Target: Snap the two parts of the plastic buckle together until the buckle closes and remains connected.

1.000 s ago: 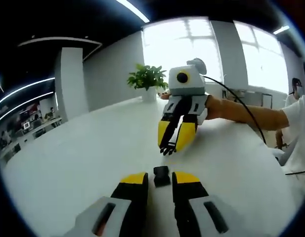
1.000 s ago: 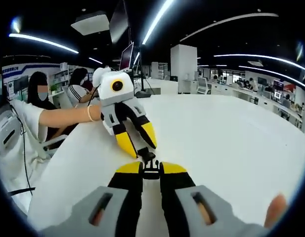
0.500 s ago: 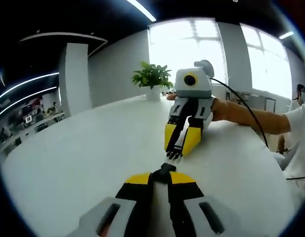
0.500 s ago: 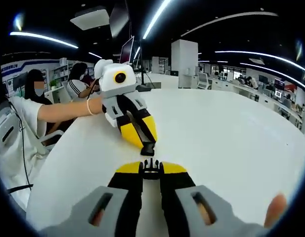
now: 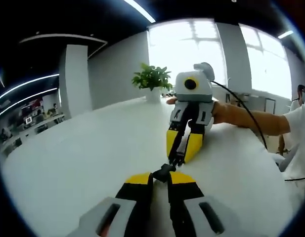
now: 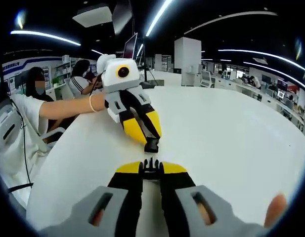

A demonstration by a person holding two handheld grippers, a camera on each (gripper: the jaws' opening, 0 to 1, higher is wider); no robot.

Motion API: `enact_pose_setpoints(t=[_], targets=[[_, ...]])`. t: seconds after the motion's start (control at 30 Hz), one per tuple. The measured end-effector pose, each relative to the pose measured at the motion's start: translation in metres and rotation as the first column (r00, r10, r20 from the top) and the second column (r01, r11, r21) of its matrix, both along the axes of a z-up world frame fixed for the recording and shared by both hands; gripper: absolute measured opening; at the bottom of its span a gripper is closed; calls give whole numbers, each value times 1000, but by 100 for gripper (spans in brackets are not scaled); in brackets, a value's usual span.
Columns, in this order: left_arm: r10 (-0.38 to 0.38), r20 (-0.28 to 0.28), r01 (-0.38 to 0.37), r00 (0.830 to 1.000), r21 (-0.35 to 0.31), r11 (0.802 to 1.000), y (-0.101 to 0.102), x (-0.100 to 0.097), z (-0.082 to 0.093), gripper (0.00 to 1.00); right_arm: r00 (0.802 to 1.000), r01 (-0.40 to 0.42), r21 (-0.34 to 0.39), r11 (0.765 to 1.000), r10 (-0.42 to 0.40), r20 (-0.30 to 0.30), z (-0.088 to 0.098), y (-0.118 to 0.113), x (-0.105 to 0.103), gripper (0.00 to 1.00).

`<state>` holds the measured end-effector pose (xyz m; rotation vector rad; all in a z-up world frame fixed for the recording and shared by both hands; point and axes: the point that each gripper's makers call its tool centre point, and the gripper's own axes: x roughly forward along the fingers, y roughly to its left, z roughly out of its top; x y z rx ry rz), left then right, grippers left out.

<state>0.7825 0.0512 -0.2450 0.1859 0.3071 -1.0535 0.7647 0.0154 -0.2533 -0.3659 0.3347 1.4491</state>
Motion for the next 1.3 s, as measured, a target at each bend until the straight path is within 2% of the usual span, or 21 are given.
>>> enact_pose_setpoints(t=[0.17, 0.27, 0.47, 0.5, 0.53, 0.73, 0.8, 0.97, 1.2, 1.3], targets=[[27, 10, -27, 1000, -6, 1000, 3, 6, 3, 11, 1000, -9, -7, 1000, 9, -2, -2, 2, -5, 14], [41, 21, -42, 999, 30, 999, 3, 7, -2, 11, 1000, -15, -5, 1000, 15, 0, -1, 2, -8, 14], [14, 20, -16, 1000, 84, 996, -1, 2, -10, 11, 1000, -16, -3, 1000, 16, -2, -2, 2, -11, 16], [7, 17, -8, 1000, 60, 998, -5, 2, -9, 11, 1000, -17, -1, 1000, 17, -5, -2, 3, -12, 17], [-24, 1, 24, 1000, 65, 998, -7, -4, -11, 12, 1000, -19, -1, 1000, 19, -7, -2, 3, -13, 19], [-17, 22, 15, 1000, 66, 998, -5, -3, -9, 22, 1000, -21, -11, 1000, 20, -8, -2, 1, -14, 26], [-22, 27, 20, 999, 67, 998, -6, -5, -9, 23, 1000, -14, -12, 1000, 14, -6, -2, 0, -11, 26], [-22, 24, 20, 999, 62, 998, -6, -3, -10, 22, 1000, -17, -10, 1000, 17, -4, -2, -1, -4, 25], [-33, 4, 33, 999, 53, 998, -6, -2, -11, 12, 1000, -27, -3, 1000, 27, -7, 0, 0, 5, 16], [-31, 1, 31, 1000, 53, 998, -7, -3, -11, 12, 999, -38, 1, 999, 38, -11, 1, 3, 7, 14]])
